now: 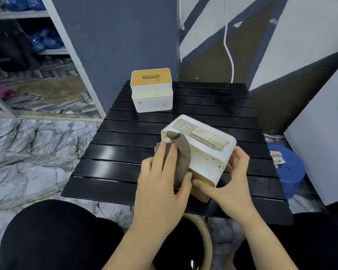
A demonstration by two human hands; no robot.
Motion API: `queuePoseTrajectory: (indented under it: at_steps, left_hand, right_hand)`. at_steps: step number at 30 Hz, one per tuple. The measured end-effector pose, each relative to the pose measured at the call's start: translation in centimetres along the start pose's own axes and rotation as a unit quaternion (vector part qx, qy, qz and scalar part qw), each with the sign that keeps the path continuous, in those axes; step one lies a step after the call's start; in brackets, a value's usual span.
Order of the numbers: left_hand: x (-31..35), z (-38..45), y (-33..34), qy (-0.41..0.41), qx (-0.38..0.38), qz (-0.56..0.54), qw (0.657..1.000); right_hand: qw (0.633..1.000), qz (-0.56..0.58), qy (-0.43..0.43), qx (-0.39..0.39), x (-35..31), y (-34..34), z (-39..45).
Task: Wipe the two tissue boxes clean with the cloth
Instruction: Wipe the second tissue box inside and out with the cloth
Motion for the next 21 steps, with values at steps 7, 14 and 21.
queuePoseTrajectory:
  at_steps: [7,14,21]
  left_hand:
    - [1.1,2.1,-0.5,0.009,0.028,0.113,0.993]
    - [-0.7,4.5,0.7,-0.032,-0.071,-0.021,0.997]
    - [0.1,6.0,1.1,-0.013,-0.155,-0.026,0.988]
  right_hand:
    - [1.000,-0.004,-0.011,0.000,0.0,-0.3,0.4]
    - [1.000,-0.012,-0.016,-0.019,0.1,-0.3,0.8]
    - [1.000,-0.009,-0.011,-0.027,0.1,-0.5,1.3]
Point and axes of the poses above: each hand's wrist, its own z-axis towards the middle knuckle, its own y-axis out of the palm, x = y × z, the point moved 10 cm from there along z, towards the middle knuckle, and after that the axes turned 6 degrees about -y, right-handed, at the moved point
